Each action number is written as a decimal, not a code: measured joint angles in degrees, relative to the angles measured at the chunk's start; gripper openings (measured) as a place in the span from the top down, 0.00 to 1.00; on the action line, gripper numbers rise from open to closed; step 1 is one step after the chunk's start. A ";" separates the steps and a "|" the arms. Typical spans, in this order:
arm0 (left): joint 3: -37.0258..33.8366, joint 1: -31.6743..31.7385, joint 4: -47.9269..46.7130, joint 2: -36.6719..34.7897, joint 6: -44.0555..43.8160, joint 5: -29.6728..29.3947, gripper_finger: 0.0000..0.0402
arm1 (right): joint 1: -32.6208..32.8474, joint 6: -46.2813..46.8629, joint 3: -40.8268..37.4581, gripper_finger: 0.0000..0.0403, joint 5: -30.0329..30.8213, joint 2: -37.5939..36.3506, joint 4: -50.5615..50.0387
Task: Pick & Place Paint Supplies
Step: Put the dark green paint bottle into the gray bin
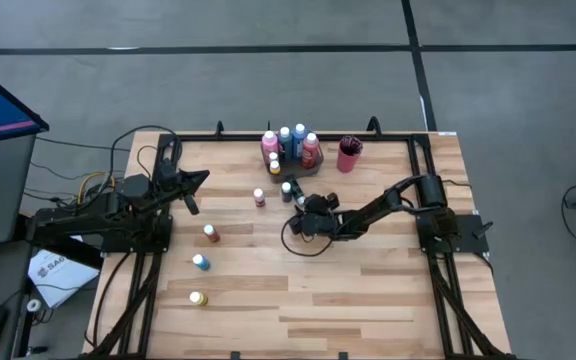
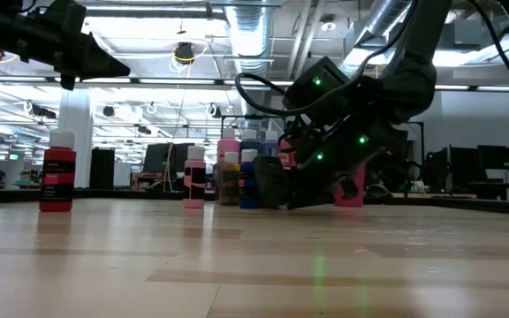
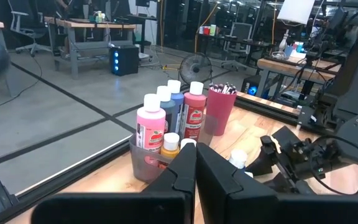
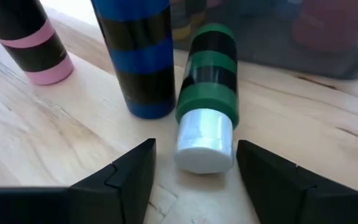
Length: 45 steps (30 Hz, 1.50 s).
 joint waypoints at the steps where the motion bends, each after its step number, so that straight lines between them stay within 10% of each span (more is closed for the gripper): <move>1: 0.00 0.00 0.00 0.00 0.00 0.00 0.99 | -0.16 0.00 0.00 0.46 0.06 0.00 -0.02; 26: 0.00 0.00 0.07 5.35 -0.34 0.00 0.99 | 0.01 2.10 -0.02 0.73 -1.75 -0.58 -0.70; 45: 0.00 0.02 3.63 5.77 -0.39 0.00 0.99 | -3.59 12.65 4.19 0.73 -21.23 -32.05 -42.77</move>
